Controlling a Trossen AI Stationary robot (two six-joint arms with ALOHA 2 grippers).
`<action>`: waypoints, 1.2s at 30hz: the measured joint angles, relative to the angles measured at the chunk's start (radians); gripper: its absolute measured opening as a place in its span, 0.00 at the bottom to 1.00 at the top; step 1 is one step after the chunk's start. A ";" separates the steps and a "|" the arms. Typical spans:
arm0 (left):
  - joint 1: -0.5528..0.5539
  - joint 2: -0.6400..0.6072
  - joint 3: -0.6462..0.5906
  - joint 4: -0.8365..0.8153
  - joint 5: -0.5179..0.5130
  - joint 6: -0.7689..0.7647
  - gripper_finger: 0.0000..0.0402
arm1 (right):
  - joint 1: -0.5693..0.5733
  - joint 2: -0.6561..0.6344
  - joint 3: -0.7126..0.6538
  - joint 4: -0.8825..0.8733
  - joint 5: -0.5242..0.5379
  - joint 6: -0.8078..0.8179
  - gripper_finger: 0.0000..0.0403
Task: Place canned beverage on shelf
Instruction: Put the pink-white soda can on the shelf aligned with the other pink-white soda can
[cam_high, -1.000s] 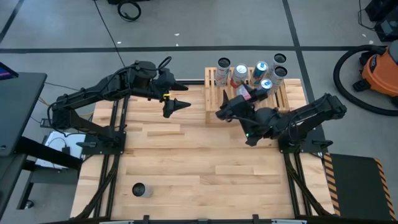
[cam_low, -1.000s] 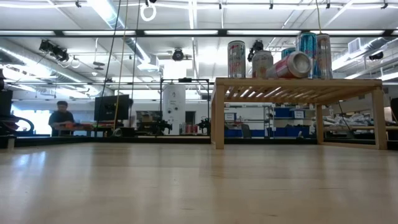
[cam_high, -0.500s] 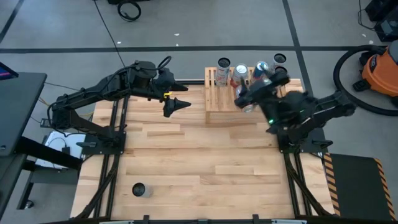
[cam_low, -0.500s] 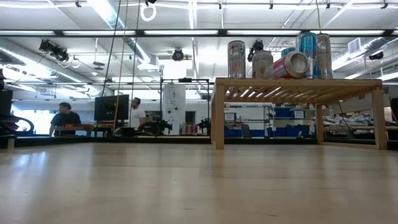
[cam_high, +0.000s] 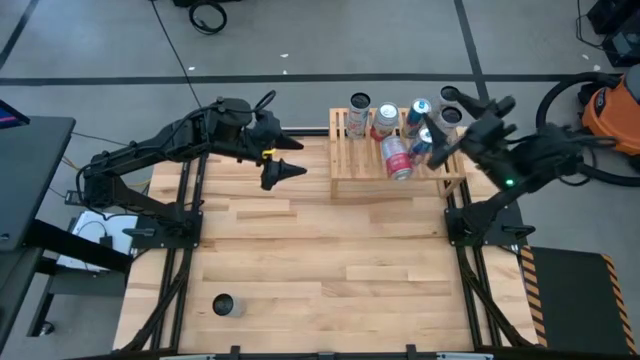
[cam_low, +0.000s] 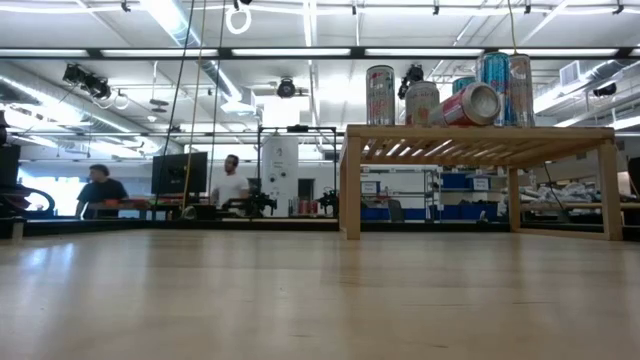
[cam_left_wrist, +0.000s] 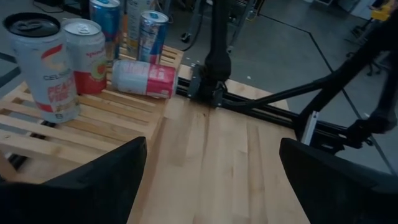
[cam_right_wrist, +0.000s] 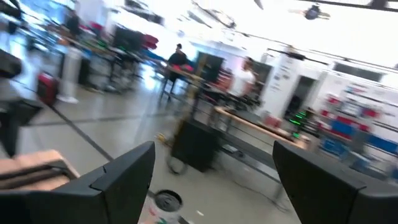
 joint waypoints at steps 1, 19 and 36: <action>0.000 0.000 0.000 0.000 0.006 0.000 0.92 | 0.020 -0.012 0.000 0.000 -0.010 0.002 0.83; 0.000 0.000 0.000 0.000 0.011 -0.020 0.92 | 0.271 -0.083 -0.001 0.000 0.008 0.012 0.83; 0.000 0.000 0.000 0.001 0.011 -0.044 0.92 | 0.267 -0.046 -0.001 0.005 0.039 0.166 0.99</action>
